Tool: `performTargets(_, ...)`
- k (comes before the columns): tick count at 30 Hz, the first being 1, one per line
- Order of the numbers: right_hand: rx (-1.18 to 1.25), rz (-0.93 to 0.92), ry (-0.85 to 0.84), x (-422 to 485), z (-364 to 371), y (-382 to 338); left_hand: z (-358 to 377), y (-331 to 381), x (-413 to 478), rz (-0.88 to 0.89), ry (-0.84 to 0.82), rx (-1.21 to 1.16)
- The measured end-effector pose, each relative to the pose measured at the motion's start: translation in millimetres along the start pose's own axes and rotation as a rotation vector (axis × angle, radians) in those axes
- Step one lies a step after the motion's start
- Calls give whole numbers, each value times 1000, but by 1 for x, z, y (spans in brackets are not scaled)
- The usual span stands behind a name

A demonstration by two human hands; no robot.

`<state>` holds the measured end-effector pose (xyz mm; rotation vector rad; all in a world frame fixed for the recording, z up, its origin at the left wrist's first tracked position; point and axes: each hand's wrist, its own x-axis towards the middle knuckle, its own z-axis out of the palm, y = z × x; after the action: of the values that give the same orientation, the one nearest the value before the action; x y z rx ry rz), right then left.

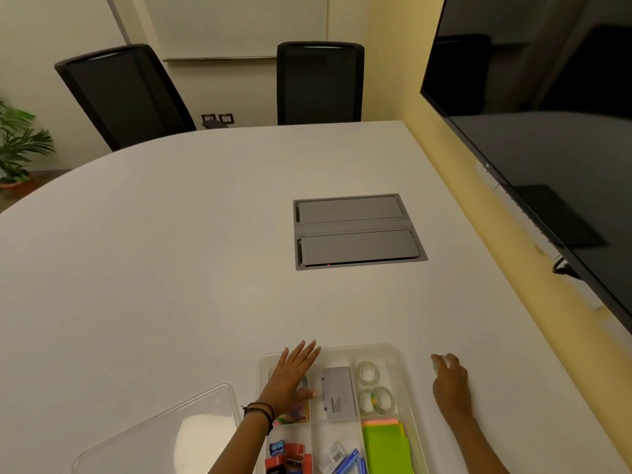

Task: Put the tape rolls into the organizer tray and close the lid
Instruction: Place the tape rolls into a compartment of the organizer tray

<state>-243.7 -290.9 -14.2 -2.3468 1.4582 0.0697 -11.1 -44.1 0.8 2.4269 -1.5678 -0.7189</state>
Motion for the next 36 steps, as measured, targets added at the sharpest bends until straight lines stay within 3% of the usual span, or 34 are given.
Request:
performTargets(5,57,76,-4,-16,4,-5,1,-1,0,2,-9,-7)
performTargets(10,721,74,-102,-21,-17,-36,3,-3,1,2,-6,-7)
performTargets(12,841,-9,-126,-27,-23,-51,4,-3,2,-2,-4,-1)
performTargets(15,806,-159,-109,-41,-19,-66,6,-4,2,-5,6,2)
performTargets(19,467,-389,-25,-56,4,-66,6,-2,0,-12,23,27)
performTargets(27,298,-422,37,-66,30,-68,7,7,-8,-96,37,58)
performTargets(36,314,-441,-65,-64,22,-61,5,16,-17,-240,10,59)
